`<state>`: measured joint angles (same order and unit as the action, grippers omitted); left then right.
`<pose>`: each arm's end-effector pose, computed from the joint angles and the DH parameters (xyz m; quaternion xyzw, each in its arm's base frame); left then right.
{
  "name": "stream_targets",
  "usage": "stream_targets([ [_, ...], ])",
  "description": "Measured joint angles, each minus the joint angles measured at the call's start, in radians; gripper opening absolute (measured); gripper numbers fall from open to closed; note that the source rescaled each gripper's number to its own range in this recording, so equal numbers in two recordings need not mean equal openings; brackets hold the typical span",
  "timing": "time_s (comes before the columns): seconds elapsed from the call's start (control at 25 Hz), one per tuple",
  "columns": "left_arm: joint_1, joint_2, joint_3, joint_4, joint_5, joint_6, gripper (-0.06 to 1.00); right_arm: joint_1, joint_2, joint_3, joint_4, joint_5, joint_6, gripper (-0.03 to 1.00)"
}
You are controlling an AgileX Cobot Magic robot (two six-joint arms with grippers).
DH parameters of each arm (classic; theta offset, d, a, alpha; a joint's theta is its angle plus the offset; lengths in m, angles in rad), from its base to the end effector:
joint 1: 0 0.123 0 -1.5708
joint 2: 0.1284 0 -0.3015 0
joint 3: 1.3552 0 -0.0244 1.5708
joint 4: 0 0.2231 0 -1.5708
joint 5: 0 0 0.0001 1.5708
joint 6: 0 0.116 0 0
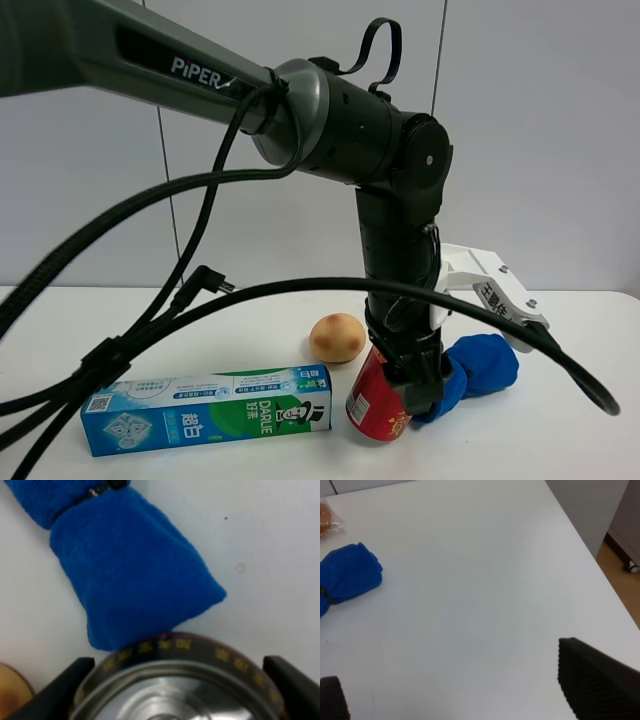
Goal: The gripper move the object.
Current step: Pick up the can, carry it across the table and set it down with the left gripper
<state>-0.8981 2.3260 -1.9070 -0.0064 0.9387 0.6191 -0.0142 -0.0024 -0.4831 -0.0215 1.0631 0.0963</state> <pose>0.3025 -0.3806 0.1538 0.6791 0.7187 -0.0236 0.1477 -0.0226 -0.0019 0.2476 0.0477 0.8562 0.0104 0.5143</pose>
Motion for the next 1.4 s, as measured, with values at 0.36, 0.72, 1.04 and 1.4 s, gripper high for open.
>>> stream_targets([
  [0.36,0.006,-0.047,0.0,0.0,0.056,0.018,0.0,0.0,0.0,0.0,0.0,0.0,0.0,1.0],
  [0.72,0.014,-0.201,0.164,0.014,-0.065,0.051,0.0,0.0,0.0,0.0,0.0,0.0,0.0,1.0],
  [1.04,0.026,-0.286,0.351,-0.083,-0.312,0.092,0.0,0.0,0.0,0.0,0.0,0.0,0.0,1.0],
  [1.4,0.071,-0.279,0.424,-0.102,-0.387,0.152,0.0,0.0,0.0,0.0,0.0,0.0,0.0,1.0],
])
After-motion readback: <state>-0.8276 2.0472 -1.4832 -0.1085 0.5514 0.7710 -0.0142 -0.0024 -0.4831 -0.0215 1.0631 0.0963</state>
